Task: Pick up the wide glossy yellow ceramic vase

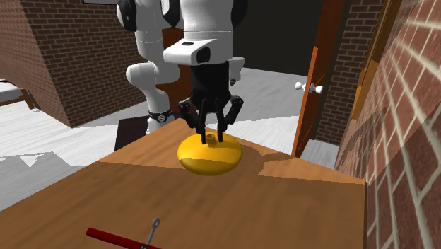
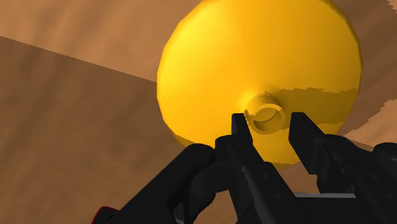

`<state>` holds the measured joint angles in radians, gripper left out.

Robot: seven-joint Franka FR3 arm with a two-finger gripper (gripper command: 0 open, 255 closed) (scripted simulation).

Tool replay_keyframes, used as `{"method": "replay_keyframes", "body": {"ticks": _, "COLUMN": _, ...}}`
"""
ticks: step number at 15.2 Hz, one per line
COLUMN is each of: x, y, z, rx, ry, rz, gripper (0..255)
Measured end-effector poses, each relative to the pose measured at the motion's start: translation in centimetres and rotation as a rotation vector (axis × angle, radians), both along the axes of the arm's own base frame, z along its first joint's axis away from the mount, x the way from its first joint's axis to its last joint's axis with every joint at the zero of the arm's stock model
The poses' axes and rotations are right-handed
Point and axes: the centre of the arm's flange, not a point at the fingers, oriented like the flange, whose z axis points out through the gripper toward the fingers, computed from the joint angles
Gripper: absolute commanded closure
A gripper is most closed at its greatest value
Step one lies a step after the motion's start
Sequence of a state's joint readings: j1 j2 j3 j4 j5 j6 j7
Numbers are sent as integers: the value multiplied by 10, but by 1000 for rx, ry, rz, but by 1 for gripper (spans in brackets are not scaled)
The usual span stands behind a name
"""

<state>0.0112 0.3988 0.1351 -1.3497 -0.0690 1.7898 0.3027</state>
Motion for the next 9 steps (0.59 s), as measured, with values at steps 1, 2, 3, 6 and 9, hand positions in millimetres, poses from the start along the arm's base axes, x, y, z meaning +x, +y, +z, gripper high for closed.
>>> {"method": "replay_keyframes", "body": {"ticks": 1, "x": 0, "y": 0, "z": 5, "rx": 0, "ry": 0, "rz": 0, "gripper": 255}}
{"method": "replay_keyframes", "body": {"ticks": 2, "x": 0, "y": 0, "z": 10, "rx": 0, "ry": 0, "rz": 0, "gripper": 255}}
{"method": "replay_keyframes", "body": {"ticks": 3, "x": 0, "y": 0, "z": 15, "rx": 0, "ry": 0, "rz": 0, "gripper": 255}}
{"method": "replay_keyframes", "body": {"ticks": 6, "x": 1, "y": 0, "z": 31, "rx": 0, "ry": 0, "rz": 0, "gripper": 255}}
{"method": "replay_keyframes", "body": {"ticks": 9, "x": 1, "y": -1, "z": 47, "rx": 0, "ry": 0, "rz": 0, "gripper": 255}}
